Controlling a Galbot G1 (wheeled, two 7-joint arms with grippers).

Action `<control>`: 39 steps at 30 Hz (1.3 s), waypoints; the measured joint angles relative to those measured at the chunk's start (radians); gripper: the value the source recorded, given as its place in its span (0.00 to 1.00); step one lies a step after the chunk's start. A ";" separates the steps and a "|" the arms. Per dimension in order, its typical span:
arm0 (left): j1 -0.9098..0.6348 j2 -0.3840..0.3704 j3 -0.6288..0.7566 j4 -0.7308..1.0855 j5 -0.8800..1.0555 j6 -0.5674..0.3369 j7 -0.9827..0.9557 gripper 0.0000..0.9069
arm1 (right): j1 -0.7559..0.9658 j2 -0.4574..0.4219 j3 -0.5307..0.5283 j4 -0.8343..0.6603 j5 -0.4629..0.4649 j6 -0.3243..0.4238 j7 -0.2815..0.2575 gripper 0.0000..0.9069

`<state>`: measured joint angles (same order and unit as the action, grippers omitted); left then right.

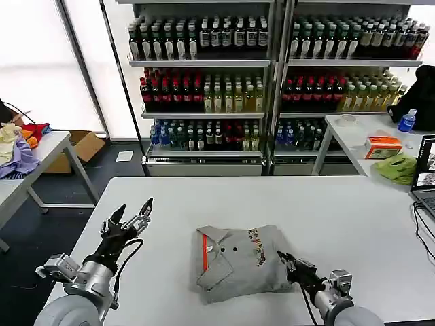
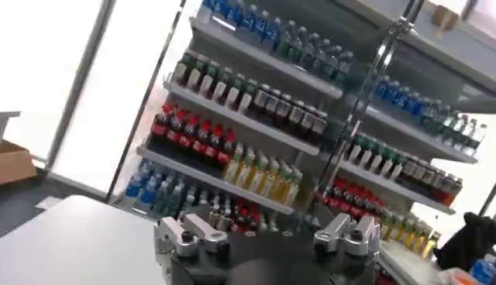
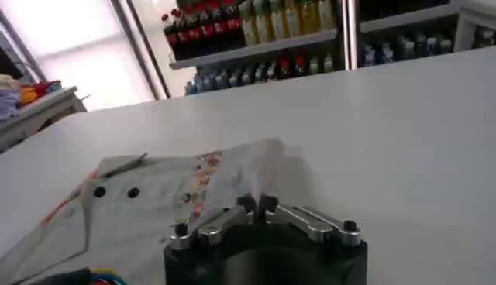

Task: Fold and organize the clothes.

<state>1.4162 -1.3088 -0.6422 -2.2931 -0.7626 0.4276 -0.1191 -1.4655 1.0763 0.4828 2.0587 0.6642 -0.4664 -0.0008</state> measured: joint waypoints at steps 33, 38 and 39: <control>0.076 -0.023 -0.015 0.003 0.242 -0.077 0.122 1.00 | 0.265 0.102 -0.384 -0.097 -0.276 -0.053 0.169 1.00; 0.065 -0.015 0.001 0.019 0.260 -0.089 0.131 1.00 | 0.256 0.084 -0.385 -0.066 -0.313 -0.058 0.181 1.00; 0.064 -0.014 0.004 0.020 0.264 -0.091 0.133 1.00 | 0.249 0.079 -0.376 -0.052 -0.317 -0.052 0.177 1.00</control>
<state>1.4800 -1.3224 -0.6386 -2.2734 -0.4983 0.3363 0.0143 -1.2168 1.1557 0.1069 2.0062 0.3474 -0.5181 0.1766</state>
